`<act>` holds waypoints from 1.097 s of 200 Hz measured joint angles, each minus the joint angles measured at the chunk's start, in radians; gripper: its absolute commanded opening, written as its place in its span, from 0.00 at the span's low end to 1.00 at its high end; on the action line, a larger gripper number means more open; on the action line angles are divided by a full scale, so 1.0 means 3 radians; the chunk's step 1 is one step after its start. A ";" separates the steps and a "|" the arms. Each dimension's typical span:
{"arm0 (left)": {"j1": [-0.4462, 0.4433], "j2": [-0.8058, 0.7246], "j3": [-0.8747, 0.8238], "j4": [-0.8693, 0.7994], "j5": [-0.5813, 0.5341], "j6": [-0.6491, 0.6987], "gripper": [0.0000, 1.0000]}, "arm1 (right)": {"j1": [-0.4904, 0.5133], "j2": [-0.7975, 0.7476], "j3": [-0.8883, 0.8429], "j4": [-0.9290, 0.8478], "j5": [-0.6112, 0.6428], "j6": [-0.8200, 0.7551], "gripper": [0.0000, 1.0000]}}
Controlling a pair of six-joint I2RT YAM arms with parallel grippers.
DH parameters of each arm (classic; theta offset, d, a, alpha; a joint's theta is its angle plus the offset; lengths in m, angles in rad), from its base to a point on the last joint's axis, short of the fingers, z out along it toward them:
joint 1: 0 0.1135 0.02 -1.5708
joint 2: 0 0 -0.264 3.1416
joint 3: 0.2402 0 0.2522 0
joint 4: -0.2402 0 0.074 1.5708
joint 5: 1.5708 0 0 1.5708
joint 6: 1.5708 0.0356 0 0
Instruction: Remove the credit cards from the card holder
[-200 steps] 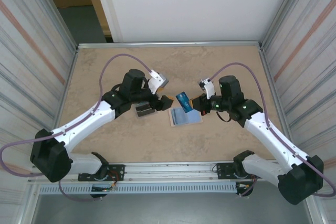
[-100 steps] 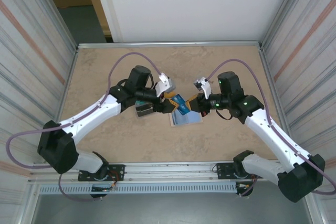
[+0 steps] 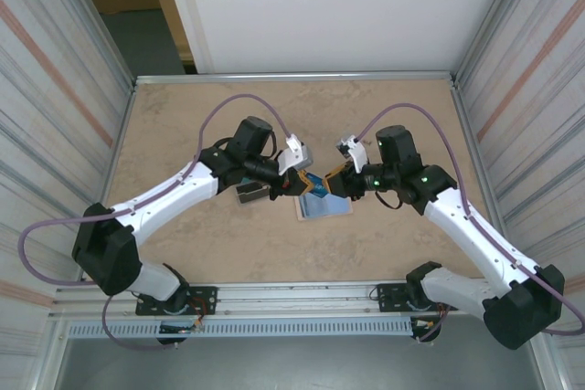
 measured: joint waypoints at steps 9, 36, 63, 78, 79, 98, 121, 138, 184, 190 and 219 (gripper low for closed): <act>-0.0010 -0.0051 -0.0052 0.0037 -0.0071 -0.0024 0.00 | -0.0001 -0.0019 -0.0005 0.0031 0.0058 0.0047 0.40; -0.0011 -0.0314 -0.0328 0.0291 -0.0347 -0.0239 0.00 | -0.0003 -0.0126 -0.0099 0.0196 0.0212 0.0198 0.45; -0.0011 -0.0675 -0.0654 0.0655 -0.0603 -0.0582 0.00 | -0.0019 -0.0299 -0.0384 0.0498 0.0327 0.0439 0.49; -0.0011 -0.0870 -0.0806 0.0846 -0.0720 -0.0788 0.00 | -0.0024 -0.0388 -0.0572 0.0731 0.0361 0.0628 0.49; -0.0011 -0.0879 -0.0814 0.0853 -0.0726 -0.0797 0.00 | -0.0025 -0.0393 -0.0590 0.0759 0.0361 0.0655 0.49; -0.0011 -0.1049 -0.0921 0.1053 -0.0830 -0.1035 0.00 | -0.0024 -0.0439 -0.0807 0.1104 0.0366 0.0918 0.49; -0.0011 -0.1164 -0.1001 0.1273 -0.0880 -0.1278 0.00 | -0.0024 -0.0440 -0.1001 0.1493 0.0306 0.1230 0.49; -0.0001 -0.1195 -0.1062 0.1460 -0.0877 -0.1464 0.00 | -0.0008 -0.0440 -0.1044 0.1731 0.0240 0.1373 0.49; 0.0146 -0.1188 -0.1197 0.1977 -0.0631 -0.1975 0.00 | 0.0094 -0.0478 -0.1049 0.2246 0.0146 0.1532 0.48; 0.0153 -0.1181 -0.1203 0.2043 -0.0593 -0.2031 0.00 | 0.0095 -0.0487 -0.1049 0.2291 0.0141 0.1549 0.48; 0.0165 -0.1132 -0.1218 0.2286 -0.0398 -0.2221 0.00 | 0.0111 -0.0502 -0.1049 0.2443 0.0137 0.1587 0.47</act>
